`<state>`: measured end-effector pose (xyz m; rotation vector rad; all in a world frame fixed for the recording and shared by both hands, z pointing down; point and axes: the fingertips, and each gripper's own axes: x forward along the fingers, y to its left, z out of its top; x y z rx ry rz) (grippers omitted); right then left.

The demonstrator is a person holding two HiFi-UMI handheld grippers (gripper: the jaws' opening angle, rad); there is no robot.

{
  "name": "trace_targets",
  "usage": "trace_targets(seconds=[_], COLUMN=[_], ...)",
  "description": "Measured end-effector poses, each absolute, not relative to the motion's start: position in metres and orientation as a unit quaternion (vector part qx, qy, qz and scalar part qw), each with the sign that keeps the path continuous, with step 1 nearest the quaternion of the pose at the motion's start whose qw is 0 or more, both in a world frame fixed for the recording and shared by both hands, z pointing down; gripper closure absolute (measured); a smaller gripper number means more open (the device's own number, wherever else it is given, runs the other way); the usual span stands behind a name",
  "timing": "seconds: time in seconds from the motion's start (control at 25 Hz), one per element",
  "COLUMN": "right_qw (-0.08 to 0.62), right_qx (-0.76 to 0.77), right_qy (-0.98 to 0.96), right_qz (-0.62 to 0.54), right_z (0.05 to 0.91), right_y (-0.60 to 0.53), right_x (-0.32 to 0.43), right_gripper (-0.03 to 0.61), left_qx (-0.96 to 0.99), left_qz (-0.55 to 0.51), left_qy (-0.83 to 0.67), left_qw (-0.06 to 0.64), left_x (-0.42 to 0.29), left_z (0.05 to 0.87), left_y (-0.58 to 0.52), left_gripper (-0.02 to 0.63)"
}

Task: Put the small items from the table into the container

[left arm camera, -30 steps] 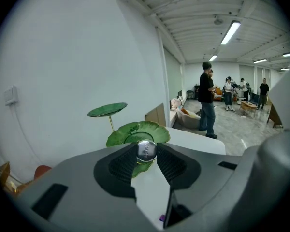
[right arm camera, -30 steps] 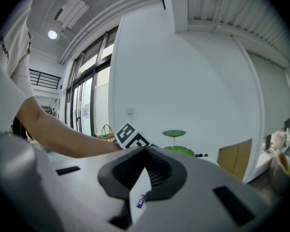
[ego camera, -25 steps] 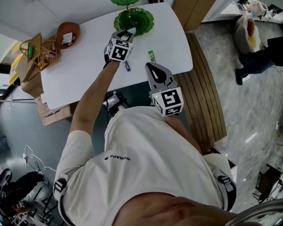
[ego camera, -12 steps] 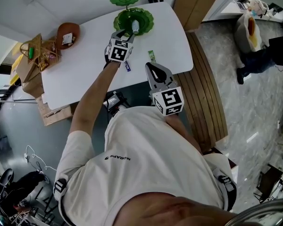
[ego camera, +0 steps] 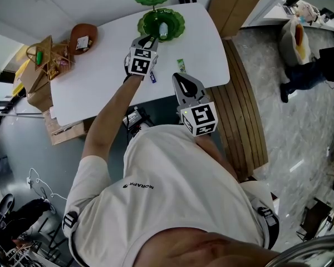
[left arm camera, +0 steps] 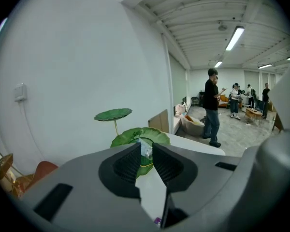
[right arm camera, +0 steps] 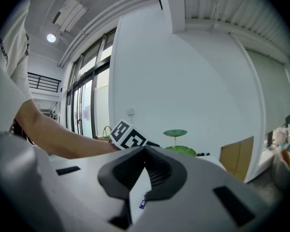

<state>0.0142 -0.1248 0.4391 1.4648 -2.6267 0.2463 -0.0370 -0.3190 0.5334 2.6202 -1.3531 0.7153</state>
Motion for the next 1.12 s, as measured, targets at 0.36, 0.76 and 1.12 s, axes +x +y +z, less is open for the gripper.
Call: trace_targets(seconds=[0.36, 0.76, 1.12], right_qw=[0.063, 0.066, 0.072], right_qx=[0.476, 0.47, 0.465], right_qy=[-0.874, -0.877, -0.879], right_qz=[0.079, 0.077, 0.08], right_z=[0.437, 0.439, 0.443], right_y=[-0.119, -0.11, -0.108], right_x=[0.005, -0.007, -0.015], right_gripper=[0.574, 0.574, 0.574], left_qx=[0.86, 0.847, 0.836], left_qz=[0.197, 0.144, 0.116], left_qy=[-0.465, -0.505, -0.528], left_qw=[0.07, 0.085, 0.091], left_x=[-0.048, -0.068, -0.081], left_z=[0.506, 0.488, 0.488], left_y=[-0.293, -0.269, -0.25], left_gripper=[0.609, 0.611, 0.611])
